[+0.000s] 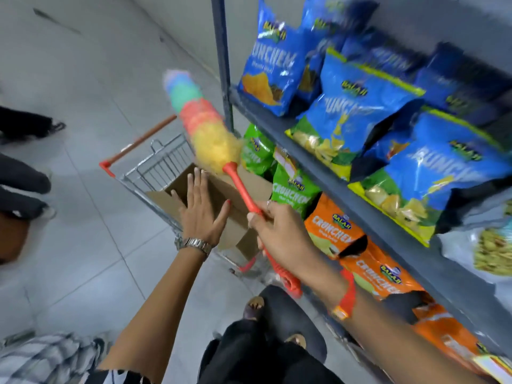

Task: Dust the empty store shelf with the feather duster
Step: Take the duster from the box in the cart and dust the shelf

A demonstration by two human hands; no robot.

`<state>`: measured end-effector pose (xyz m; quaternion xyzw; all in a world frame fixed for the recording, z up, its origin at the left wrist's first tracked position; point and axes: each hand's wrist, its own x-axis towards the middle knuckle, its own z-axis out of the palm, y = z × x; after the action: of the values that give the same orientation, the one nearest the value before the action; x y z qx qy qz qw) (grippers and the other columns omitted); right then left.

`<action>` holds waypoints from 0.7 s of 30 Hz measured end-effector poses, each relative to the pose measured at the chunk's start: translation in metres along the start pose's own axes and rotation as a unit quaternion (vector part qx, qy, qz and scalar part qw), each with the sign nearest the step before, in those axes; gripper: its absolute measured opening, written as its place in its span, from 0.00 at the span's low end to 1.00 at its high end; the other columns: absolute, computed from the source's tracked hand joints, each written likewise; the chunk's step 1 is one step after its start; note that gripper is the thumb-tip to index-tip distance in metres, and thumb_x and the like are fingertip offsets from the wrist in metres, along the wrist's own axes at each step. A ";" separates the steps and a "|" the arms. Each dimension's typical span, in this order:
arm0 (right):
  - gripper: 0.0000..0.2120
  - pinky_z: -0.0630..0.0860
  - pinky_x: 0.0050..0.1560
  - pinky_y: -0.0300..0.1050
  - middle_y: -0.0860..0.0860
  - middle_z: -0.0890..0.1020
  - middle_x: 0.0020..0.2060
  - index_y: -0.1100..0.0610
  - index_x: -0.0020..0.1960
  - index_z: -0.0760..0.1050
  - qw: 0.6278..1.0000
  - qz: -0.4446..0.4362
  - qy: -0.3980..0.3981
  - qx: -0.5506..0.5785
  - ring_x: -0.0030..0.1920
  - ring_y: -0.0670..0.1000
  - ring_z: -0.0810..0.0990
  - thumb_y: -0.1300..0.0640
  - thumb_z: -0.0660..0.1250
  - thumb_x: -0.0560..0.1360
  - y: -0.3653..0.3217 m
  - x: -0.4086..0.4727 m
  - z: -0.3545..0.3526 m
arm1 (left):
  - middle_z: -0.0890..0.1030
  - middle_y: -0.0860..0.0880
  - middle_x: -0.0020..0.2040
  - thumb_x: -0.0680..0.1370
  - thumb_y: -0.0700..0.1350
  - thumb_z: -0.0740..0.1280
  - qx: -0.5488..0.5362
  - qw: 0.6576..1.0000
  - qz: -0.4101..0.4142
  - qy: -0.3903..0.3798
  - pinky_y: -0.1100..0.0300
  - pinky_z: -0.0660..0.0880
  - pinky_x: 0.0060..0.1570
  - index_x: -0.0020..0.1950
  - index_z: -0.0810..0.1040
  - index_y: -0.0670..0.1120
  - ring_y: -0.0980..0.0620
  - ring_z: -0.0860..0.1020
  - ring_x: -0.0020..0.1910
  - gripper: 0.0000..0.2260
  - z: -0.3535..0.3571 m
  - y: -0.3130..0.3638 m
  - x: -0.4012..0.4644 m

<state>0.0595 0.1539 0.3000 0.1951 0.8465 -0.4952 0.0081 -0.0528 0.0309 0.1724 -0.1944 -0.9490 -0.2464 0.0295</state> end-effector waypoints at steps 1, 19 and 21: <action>0.06 0.77 0.38 0.52 0.45 0.74 0.21 0.55 0.40 0.76 0.999 -0.018 0.016 0.022 0.28 0.52 0.75 0.57 0.62 0.74 -0.011 -0.013 -0.010 | 0.51 0.47 0.77 0.72 0.63 0.51 -0.008 1.000 0.013 0.018 0.39 0.39 0.70 0.76 0.50 0.43 0.52 0.46 0.75 0.38 -0.010 0.010 0.005; 0.20 0.68 0.18 0.34 0.48 0.80 0.29 0.54 0.61 0.75 0.712 -0.129 0.419 0.548 0.17 0.46 0.69 0.54 0.68 0.69 -0.072 -0.146 -0.098 | 0.57 0.40 0.75 0.76 0.55 0.57 -0.116 0.896 0.389 0.182 0.44 0.37 0.70 0.74 0.54 0.38 0.48 0.49 0.75 0.32 -0.081 0.267 0.079; 0.12 0.71 0.19 0.38 0.46 0.80 0.31 0.51 0.57 0.75 0.682 -0.153 0.476 0.534 0.19 0.46 0.71 0.57 0.64 0.75 -0.068 -0.154 -0.115 | 0.56 0.40 0.75 0.77 0.55 0.56 -0.118 0.884 0.417 0.177 0.45 0.36 0.70 0.75 0.53 0.39 0.47 0.49 0.75 0.32 -0.079 0.295 0.079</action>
<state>0.1992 0.1719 0.4470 0.2439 0.3461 -0.6980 -0.5775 -0.0159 0.2574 0.3883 -0.5270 -0.7235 -0.3520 0.2737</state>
